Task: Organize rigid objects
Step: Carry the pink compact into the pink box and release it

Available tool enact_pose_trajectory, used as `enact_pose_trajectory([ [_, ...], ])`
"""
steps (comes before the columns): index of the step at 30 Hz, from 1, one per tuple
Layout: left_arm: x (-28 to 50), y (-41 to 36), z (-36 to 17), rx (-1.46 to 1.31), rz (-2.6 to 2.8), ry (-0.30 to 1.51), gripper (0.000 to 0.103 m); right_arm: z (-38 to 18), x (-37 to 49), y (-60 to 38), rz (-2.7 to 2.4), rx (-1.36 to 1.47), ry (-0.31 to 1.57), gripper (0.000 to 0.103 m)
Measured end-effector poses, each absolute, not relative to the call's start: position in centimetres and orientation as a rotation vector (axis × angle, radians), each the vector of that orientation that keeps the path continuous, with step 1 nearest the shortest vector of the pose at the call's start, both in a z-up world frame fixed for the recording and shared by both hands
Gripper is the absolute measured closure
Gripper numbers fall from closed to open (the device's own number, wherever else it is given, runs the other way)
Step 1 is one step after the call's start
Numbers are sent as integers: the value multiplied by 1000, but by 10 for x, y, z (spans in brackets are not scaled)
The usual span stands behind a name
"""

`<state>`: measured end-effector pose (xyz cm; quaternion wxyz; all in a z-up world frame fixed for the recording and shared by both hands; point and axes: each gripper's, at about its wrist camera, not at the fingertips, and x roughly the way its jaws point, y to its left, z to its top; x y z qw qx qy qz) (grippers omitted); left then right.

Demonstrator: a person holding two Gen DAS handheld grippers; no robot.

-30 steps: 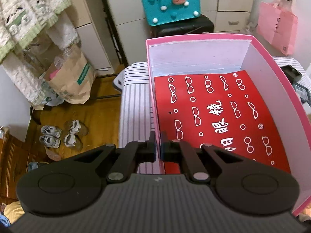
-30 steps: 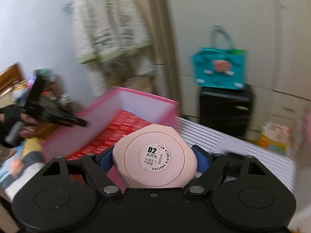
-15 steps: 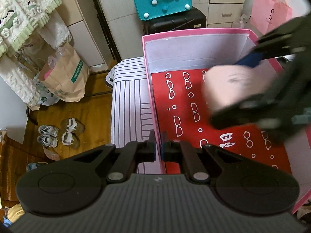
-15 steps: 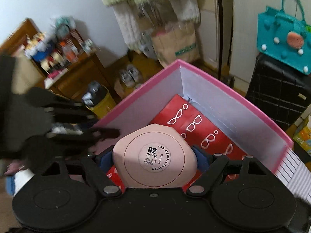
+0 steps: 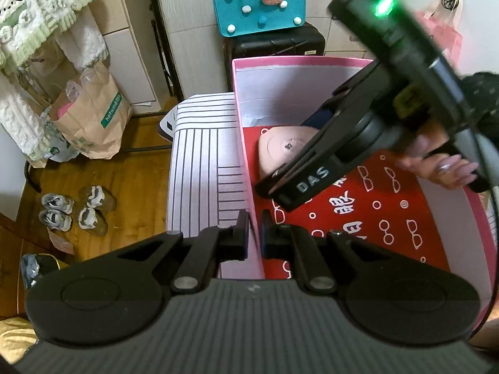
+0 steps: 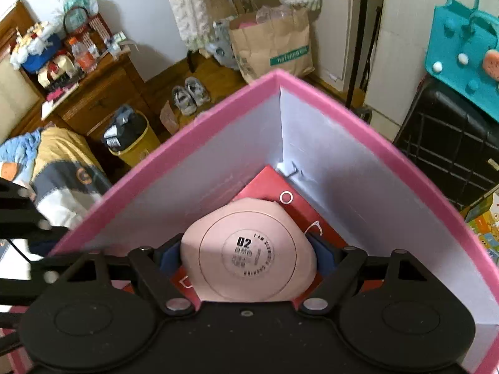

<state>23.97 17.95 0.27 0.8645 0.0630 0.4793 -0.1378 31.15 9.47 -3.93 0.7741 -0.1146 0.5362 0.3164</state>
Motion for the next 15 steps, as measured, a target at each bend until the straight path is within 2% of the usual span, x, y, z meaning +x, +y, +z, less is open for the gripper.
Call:
enact_pose_trajectory([
  [8, 239, 178, 3, 135, -290, 1002, 96, -29, 303, 95, 694, -286, 1123, 13],
  [15, 238, 177, 3, 136, -290, 1000, 96, 36, 266, 51, 718, -215, 1017, 13],
])
